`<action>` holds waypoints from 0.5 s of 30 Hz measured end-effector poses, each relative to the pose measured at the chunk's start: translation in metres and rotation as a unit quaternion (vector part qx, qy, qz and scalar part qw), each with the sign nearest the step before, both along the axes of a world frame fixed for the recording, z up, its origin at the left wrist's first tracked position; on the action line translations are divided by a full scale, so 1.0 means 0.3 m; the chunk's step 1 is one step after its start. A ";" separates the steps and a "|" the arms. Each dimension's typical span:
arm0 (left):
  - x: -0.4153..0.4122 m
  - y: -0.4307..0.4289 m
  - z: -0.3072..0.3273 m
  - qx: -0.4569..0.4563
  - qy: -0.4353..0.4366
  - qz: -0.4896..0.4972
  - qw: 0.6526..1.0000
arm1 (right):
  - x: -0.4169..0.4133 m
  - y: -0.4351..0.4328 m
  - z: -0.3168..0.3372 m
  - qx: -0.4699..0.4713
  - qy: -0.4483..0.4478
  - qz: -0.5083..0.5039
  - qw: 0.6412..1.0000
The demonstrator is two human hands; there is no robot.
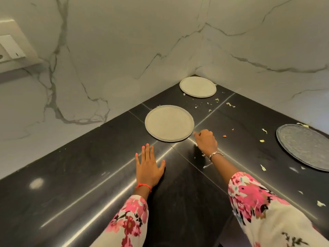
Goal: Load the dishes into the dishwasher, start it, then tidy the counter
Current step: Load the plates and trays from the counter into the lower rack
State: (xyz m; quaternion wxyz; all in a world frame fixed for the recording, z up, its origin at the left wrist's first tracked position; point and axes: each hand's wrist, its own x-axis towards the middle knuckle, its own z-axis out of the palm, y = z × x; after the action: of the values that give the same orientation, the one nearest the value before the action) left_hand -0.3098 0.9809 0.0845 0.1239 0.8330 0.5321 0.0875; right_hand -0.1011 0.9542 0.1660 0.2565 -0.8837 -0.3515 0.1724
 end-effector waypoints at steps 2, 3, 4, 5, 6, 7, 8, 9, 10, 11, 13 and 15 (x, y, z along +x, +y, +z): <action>0.001 0.004 -0.009 0.007 -0.007 0.005 1.000 | 0.004 0.060 -0.017 -0.015 0.039 -0.014 0.999; 0.002 0.006 -0.011 0.008 -0.010 0.007 1.000 | 0.004 0.084 -0.024 -0.022 0.049 -0.017 0.998; 0.001 0.008 -0.013 0.008 -0.013 0.008 1.000 | 0.001 0.107 -0.034 -0.030 0.057 -0.021 0.998; 0.000 0.008 -0.015 0.008 -0.014 0.009 1.000 | -0.002 0.126 -0.042 -0.036 0.060 -0.027 0.997; 0.000 0.008 -0.016 0.007 -0.013 0.010 1.000 | -0.003 0.139 -0.046 -0.043 0.061 -0.036 0.997; -0.001 0.008 -0.015 0.006 -0.009 0.011 1.000 | -0.007 0.151 -0.051 -0.050 0.063 -0.048 0.996; 0.000 0.008 -0.013 0.005 -0.005 0.010 1.000 | -0.006 0.161 -0.053 -0.052 0.067 -0.061 0.995; 0.000 0.008 -0.012 0.007 -0.003 0.011 1.000 | -0.005 0.171 -0.057 -0.046 0.078 -0.074 0.993; 0.001 0.008 -0.011 0.007 -0.004 0.012 1.000 | -0.005 0.176 -0.057 -0.031 0.098 -0.085 0.991; 0.001 0.009 -0.010 0.007 -0.007 0.013 1.000 | -0.001 0.181 -0.063 -0.012 0.123 -0.098 0.988; 0.001 0.009 -0.010 0.006 -0.008 0.013 1.000 | 0.004 0.179 -0.068 0.032 0.181 -0.128 0.975; 0.002 0.008 -0.010 0.001 -0.009 0.012 1.000 | 0.006 0.167 -0.061 0.106 0.257 -0.190 0.942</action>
State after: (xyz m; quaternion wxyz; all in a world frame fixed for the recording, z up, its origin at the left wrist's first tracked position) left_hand -0.3093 0.9834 0.0816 0.1269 0.8260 0.5405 0.0969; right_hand -0.0993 1.0043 0.1476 0.4585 -0.8274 -0.1153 0.3030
